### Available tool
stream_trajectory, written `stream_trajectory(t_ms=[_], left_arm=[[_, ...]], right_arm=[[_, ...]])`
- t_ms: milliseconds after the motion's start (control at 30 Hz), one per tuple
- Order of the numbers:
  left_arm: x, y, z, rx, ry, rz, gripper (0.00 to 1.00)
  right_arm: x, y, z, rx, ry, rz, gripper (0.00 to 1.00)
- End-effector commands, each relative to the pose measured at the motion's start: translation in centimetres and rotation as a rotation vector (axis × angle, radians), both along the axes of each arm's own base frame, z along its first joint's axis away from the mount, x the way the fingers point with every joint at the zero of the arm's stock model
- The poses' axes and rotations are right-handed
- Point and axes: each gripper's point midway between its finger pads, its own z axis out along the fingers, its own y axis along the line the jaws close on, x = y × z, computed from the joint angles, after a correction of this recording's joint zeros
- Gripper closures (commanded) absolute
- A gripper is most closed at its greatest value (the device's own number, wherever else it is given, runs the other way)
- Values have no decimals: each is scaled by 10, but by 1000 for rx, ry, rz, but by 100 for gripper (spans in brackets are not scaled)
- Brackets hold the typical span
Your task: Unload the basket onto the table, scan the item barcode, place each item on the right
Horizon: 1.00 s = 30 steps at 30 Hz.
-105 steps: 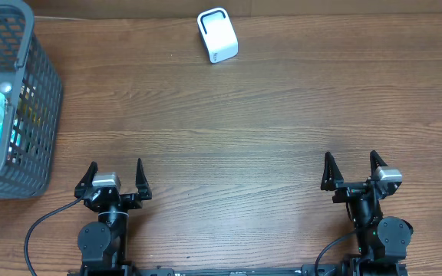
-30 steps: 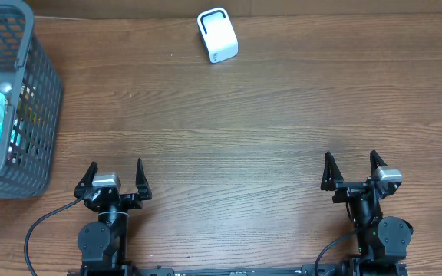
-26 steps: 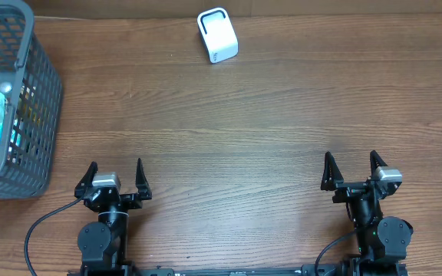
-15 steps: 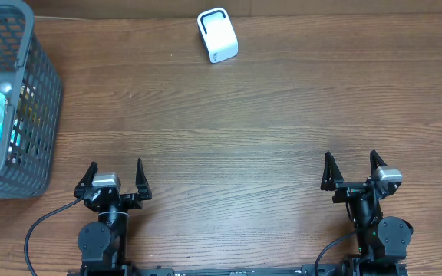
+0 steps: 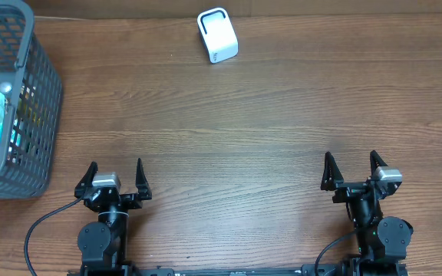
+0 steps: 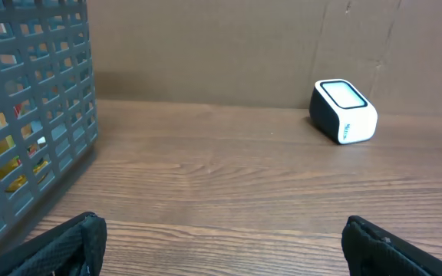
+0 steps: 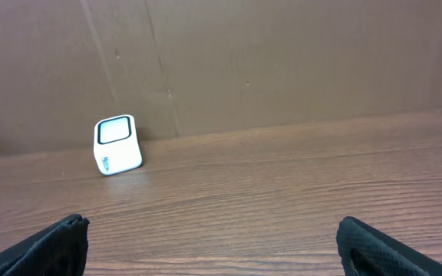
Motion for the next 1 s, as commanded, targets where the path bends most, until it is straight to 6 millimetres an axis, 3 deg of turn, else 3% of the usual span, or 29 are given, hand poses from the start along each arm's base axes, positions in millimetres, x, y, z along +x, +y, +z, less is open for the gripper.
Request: stream_trajectory(t_ms=[0,667,767,967], left_arm=[[0,-4,1,13,-8,-19,1],[0,1,3,36,-13,8,0],[-1,13,17,57,-68,75,0],[-9,14,80,50,-326,93,0]], right_arm=[[0,0,-2,3,-1,-4,0],[0,0,-2,3,-1,-4,0],[0,0,-2,3,-1,-4,0],[0,0,-2,3,-1,-4,0]])
